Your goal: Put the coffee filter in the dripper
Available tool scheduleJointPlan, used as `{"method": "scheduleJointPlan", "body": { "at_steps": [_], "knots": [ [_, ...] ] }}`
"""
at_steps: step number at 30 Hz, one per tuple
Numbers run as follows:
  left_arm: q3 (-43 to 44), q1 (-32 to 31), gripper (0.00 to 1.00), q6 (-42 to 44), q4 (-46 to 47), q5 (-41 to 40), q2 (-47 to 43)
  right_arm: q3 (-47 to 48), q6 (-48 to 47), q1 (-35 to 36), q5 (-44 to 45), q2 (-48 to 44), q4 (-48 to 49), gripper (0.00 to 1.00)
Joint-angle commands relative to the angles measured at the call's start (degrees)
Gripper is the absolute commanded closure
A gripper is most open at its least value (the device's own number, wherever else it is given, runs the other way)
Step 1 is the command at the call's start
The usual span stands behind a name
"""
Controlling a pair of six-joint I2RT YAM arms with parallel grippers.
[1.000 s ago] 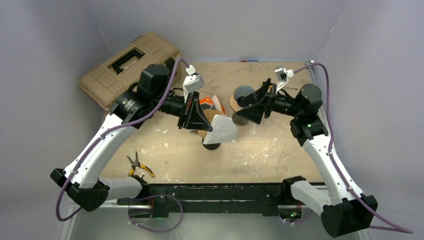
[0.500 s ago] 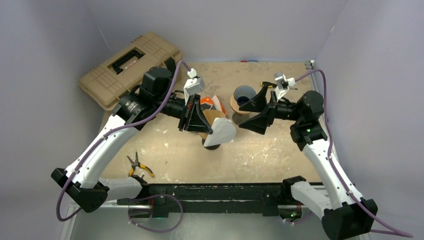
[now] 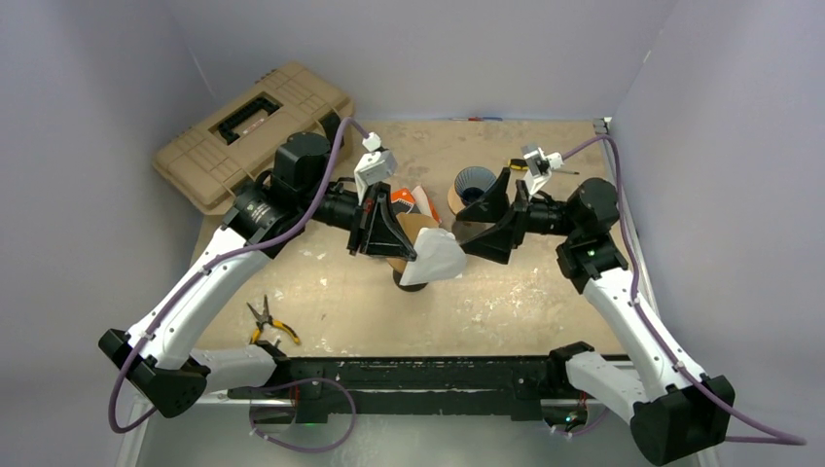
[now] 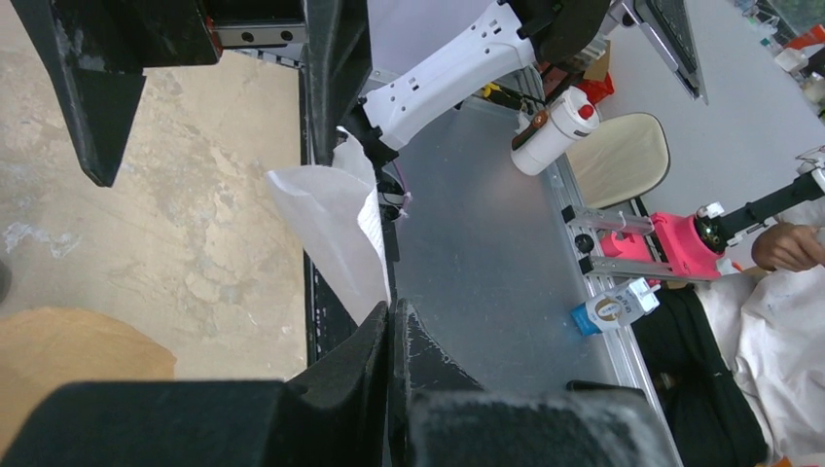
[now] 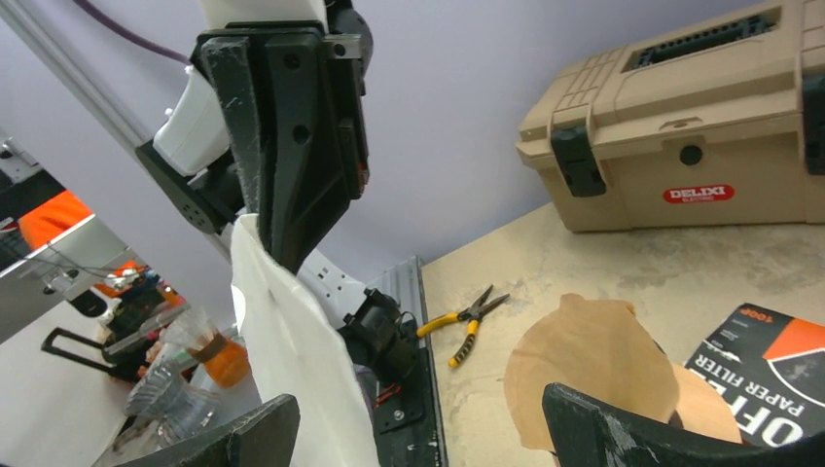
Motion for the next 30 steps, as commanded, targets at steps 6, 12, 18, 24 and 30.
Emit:
{"method": "scheduleJointPlan", "body": {
  "at_steps": [6,12,18,24,30],
  "knots": [
    [-0.8,-0.1,1.0,-2.4,4.4,-3.4,-0.9,-1.7,0.8,3.8,-2.6,-2.5,4.6,0.01],
    [-1.8,-0.2,1.0,-3.7,6.3,-3.1,0.5,-2.6,1.5,6.3,0.0,-2.4,4.5,0.07],
    [-2.3,-0.2,1.0,-4.1,7.0,-3.6,0.1,-2.3,2.0,7.4,1.2,-1.7,4.8,0.39],
    [-2.8,-0.1,0.97,-4.2,6.9,-5.7,-0.4,-1.7,1.0,7.6,2.1,-1.3,3.0,0.88],
    [-2.0,-0.1,0.69,-3.2,4.9,-11.2,-0.8,1.1,-4.4,7.6,6.8,-2.1,-5.5,1.0]
  ]
}}
